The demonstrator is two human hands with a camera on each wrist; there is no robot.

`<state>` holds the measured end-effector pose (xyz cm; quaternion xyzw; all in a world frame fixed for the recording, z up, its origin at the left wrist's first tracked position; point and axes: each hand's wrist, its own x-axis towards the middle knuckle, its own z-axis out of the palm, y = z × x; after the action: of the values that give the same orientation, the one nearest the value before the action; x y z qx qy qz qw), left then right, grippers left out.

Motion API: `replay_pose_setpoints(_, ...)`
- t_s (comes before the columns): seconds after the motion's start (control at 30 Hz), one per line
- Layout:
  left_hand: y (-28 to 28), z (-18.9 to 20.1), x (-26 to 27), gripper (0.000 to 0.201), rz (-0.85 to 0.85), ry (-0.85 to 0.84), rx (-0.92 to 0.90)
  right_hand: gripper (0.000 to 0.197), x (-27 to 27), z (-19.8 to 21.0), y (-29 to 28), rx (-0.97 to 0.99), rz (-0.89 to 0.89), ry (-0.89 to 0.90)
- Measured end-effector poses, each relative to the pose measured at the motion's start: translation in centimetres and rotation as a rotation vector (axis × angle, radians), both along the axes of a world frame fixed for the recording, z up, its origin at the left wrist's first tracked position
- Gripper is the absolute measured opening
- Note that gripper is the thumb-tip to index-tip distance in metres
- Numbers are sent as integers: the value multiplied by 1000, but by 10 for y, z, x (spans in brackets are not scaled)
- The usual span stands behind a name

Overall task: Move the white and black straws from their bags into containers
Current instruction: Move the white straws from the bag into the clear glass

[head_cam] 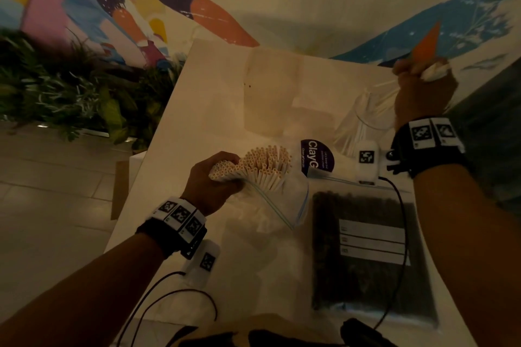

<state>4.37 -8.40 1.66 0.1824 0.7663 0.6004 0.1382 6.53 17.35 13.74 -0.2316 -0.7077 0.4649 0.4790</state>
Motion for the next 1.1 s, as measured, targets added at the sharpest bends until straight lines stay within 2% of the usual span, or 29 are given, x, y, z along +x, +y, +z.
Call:
replay_pose_setpoints(0.03, 0, 0, 0, 38, 0, 0, 2, 35, 1, -22, 56, -84, 47, 147)
replay_pose_setpoints(0.07, -1, 0, 0, 37, 1, 0, 3, 35, 9, -16, 60, -124, -6, 113)
replay_pose_setpoints(0.1, -1, 0, 0, 38, 5, -1, 4, 33, 5, -2, 83, -145, 27, 51)
replay_pose_setpoints(0.13, 0, 0, 0, 39, 12, 3, -1, 29, 4, 4, 84, -88, -44, 88)
replay_pose_setpoints(0.27, 3, 1, 0, 38, 31, 22, -16, 24, 5, 14, 89, -77, 45, 160)
replay_pose_setpoints(0.37, 3, 0, -1, 36, 19, 29, -20, 31, 12, 9, 84, -17, 8, 147)
replay_pose_setpoints(0.6, 5, 0, -2, 36, 25, 41, -33, 32, 9, -3, 90, 3, -81, 97)
replay_pose_setpoints(0.67, 5, 0, -3, 36, 20, 35, -25, 25, 6, -9, 90, -18, -66, 44)
replay_pose_setpoints(0.73, 5, -1, -4, 37, 12, 34, -20, 6, -1, -19, 95, -89, -70, -108)
replay_pose_setpoints(0.8, 5, -2, -4, 36, 7, 42, -21, 22, -3, -30, 101, -101, -132, -293)
replay_pose_setpoints(0.83, 4, -3, -4, 35, 6, 38, -23, 20, -3, -32, 101, -101, -159, -344)
replay_pose_setpoints(0.9, 4, -3, -4, 37, 6, 39, -25, 22, -1, -33, 98, -70, -230, -389)
replay_pose_setpoints(0.97, 4, -2, -4, 37, 3, 47, -22, 36, 2, -35, 97, 6, -306, -437)
replay_pose_setpoints(1.03, 4, -1, -4, 38, 5, 34, -14, 42, 2, -42, 100, 72, -304, -546)
replay_pose_setpoints(1.1, 4, 0, -5, 41, 12, 27, -23, 51, 2, -51, 104, 86, -253, -759)
